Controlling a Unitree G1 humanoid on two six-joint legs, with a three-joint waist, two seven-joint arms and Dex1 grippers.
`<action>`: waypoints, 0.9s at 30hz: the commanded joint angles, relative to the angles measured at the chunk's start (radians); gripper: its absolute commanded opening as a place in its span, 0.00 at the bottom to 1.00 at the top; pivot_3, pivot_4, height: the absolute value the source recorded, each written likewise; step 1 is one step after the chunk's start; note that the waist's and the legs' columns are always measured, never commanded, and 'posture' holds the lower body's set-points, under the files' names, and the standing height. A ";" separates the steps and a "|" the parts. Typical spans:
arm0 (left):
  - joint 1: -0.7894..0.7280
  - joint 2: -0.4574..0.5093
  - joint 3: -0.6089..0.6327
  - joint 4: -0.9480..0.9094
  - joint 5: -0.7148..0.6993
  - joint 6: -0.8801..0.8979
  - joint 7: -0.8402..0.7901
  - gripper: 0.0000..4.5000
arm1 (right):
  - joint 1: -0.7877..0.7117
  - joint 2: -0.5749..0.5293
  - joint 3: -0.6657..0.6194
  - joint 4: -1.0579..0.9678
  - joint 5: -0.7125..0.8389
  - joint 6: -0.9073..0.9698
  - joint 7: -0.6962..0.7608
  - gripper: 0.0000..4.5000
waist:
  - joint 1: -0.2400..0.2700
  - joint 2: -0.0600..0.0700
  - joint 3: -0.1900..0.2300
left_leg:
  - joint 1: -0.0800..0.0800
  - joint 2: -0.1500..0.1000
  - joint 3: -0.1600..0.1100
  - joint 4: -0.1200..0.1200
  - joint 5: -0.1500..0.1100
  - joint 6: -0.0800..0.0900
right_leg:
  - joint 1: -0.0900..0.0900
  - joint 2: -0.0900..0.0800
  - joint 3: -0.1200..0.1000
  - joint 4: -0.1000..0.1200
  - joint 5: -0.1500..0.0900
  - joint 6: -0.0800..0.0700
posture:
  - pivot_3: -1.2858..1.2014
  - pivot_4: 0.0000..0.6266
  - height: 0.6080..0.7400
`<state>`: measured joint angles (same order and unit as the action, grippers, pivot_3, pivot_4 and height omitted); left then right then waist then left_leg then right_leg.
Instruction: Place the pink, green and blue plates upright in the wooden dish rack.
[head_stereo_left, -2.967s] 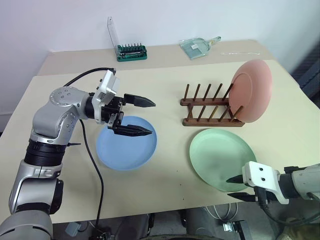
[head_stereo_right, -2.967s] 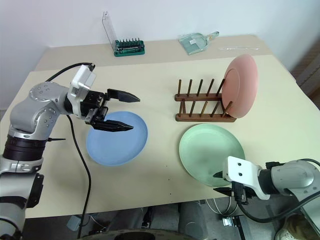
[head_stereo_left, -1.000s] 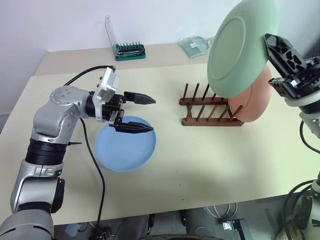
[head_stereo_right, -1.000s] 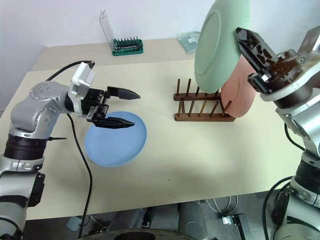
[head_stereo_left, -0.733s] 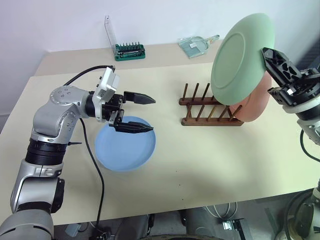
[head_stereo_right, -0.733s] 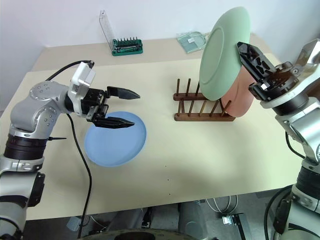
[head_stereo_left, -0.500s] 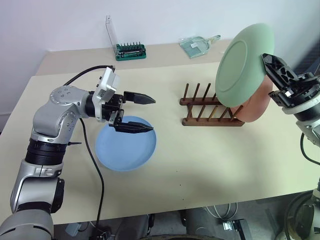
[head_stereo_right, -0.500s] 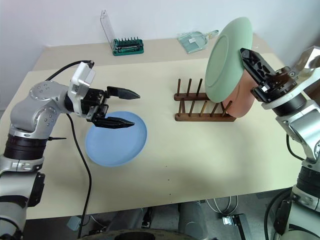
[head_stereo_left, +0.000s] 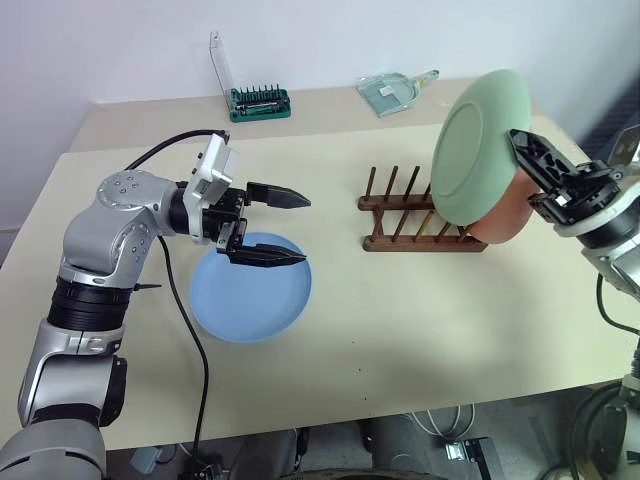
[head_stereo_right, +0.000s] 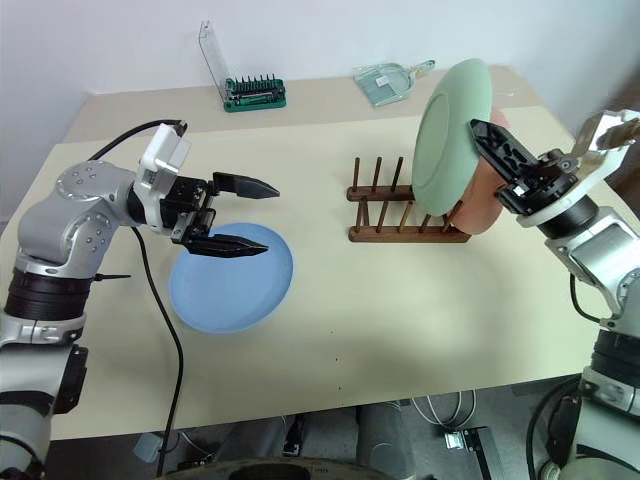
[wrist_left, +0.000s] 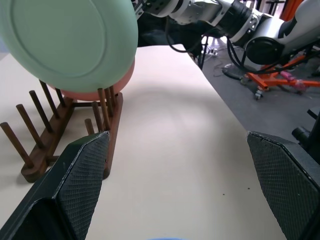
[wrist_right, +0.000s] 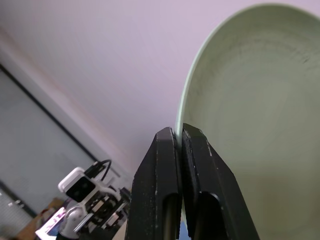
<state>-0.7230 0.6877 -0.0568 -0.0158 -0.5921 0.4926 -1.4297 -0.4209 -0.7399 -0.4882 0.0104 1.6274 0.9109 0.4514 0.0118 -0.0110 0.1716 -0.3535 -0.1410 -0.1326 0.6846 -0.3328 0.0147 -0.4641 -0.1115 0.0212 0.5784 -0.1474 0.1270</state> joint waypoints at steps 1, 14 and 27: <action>-0.008 0.015 0.029 -0.029 -0.011 -0.003 0.005 1.00 | -0.026 0.000 0.004 0.017 -0.043 0.010 0.029 0.01 | 0.000 0.000 0.000 | 0.000 0.000 0.000 0.000 0.000 0.000 | 0.000 0.000 0.000 0.000 0.000 0.000 | 0.52 0.24 1.00; 0.004 0.021 0.031 -0.045 -0.021 0.001 0.014 1.00 | -0.037 -0.020 -0.042 -0.035 0.005 0.080 0.081 0.01 | 0.000 0.000 0.000 | 0.000 0.000 0.000 0.000 0.000 0.000 | 0.000 0.000 0.000 0.000 0.000 0.000 | 0.52 0.24 1.00; -0.007 0.023 0.028 -0.042 -0.019 0.002 0.009 1.00 | -0.031 0.021 -0.016 0.052 -0.153 0.065 0.122 0.01 | 0.000 0.000 0.000 | 0.000 0.000 0.000 0.000 0.000 0.000 | 0.000 0.000 0.000 0.000 0.000 0.000 | 0.52 0.24 1.00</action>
<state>-0.7164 0.6977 -0.0534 -0.0399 -0.6000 0.4958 -1.4175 -0.4316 -0.7232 -0.4877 0.0605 1.4752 0.9846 0.5536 0.0115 -0.0109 0.1717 -0.3540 -0.1410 -0.1326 0.6847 -0.3328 0.0147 -0.4646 -0.1116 0.0212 0.5783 -0.1474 0.1269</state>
